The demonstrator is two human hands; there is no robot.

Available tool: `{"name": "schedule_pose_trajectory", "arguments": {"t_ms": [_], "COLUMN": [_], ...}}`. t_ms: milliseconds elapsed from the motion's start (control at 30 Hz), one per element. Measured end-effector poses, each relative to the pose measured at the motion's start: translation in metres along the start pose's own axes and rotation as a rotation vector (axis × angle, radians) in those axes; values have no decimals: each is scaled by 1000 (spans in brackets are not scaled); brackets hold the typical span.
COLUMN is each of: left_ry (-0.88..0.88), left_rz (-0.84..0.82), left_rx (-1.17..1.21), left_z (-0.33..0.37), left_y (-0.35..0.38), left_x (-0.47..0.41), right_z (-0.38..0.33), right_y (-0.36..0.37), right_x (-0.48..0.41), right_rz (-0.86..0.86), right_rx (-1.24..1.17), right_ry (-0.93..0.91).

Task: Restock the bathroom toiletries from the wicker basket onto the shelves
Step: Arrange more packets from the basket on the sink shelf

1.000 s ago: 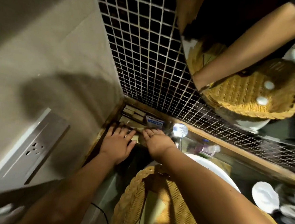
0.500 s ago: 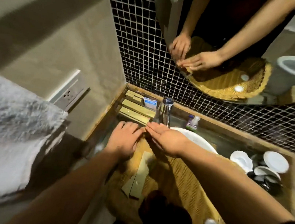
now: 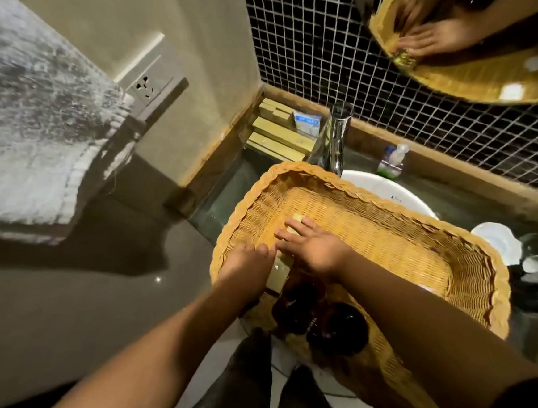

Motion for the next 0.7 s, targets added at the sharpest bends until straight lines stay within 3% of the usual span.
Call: {"name": "schedule_pose_trajectory", "arguments": {"t_ms": [100, 267, 467, 700], "left_ry": [20, 87, 266, 317], "left_rz": [-20, 38, 188, 267], "left_rx": [81, 171, 85, 26], "left_z": [6, 21, 34, 46], "left_y": [8, -7, -32, -62], "left_x": [-5, -38, -75, -102], "right_z": [10, 63, 117, 108], "right_y": [9, 24, 40, 65], "right_x": [14, 73, 156, 179], "right_rz": [69, 111, 87, 182], "right_rx": [-53, -139, -72, -406], "right_ry": [57, 382, 814, 923]}}
Point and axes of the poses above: each hand's wrist, its own x-axis away from the middle knuckle, its own y-axis out of the palm, z = x × y, the point moved 7 cm from there along -x, towards the middle knuckle, and after that the axes turned 9 degrees about y, right-handed, at the moved point
